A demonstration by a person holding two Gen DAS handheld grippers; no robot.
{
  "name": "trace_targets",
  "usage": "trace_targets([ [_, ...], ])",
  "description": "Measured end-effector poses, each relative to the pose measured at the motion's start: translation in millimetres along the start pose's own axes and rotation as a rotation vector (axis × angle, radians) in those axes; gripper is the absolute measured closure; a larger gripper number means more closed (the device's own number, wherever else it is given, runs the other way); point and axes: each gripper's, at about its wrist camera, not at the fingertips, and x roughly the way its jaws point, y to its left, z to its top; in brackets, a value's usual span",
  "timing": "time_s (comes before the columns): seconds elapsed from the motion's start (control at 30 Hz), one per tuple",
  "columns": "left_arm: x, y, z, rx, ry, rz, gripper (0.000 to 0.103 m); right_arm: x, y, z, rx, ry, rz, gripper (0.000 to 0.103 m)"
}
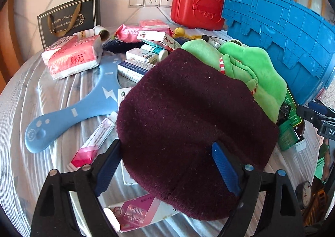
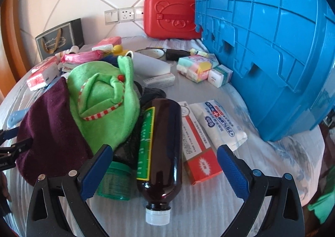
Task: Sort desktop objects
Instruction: 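Move both tools to the maroon knit hat and brown glass bottle, then grasp the maroon knit hat with the left tool while the right grasps the brown glass bottle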
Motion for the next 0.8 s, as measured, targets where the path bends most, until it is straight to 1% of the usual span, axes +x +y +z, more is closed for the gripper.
trace_targets([
  [0.07,3.6,-3.9,0.1,0.01,-0.001,0.021,0.011,4.5,-2.2,-1.4,0.014,0.012,0.007,0.002],
  [0.13,6.8,-6.4,0.4,-0.005,-0.007,0.04,0.008,7.0,-3.0,-1.8,0.021,0.014,0.017,0.002],
  [0.3,15.6,-15.3,6.4,-0.018,-0.005,0.104,0.006,11.8,2.0,1.3,0.007,0.015,0.027,0.002],
  [0.47,22.0,-16.3,14.2,-0.038,-0.006,0.126,0.006,22.2,8.9,3.1,-0.013,0.029,0.016,0.002],
  [0.5,23.0,-16.4,15.3,-0.04,-0.007,0.129,0.006,25.1,9.0,3.1,-0.012,0.04,0.018,0.006],
  [0.53,24.2,-16.7,16.3,-0.037,-0.005,0.133,0.006,28.0,8.8,2.6,-0.009,0.05,0.025,0.022],
  [0.57,25.5,-17.8,17.2,-0.032,-0.003,0.138,0.006,30.8,8.5,2.3,-0.008,0.061,0.021,0.035],
  [0.6,26.1,-18.2,17.8,-0.033,-0.003,0.139,0.005,31.8,7.1,2.4,0.0,0.061,0.03,0.041],
  [0.7,28.1,-18.1,19.8,-0.043,-0.005,0.14,0.004,34.7,3.3,5.4,0.014,0.069,0.038,0.044],
  [0.8,30.3,-19.2,21.5,-0.042,-0.009,0.143,0.004,37.5,-5.3,6.0,0.059,0.084,0.065,0.044],
])
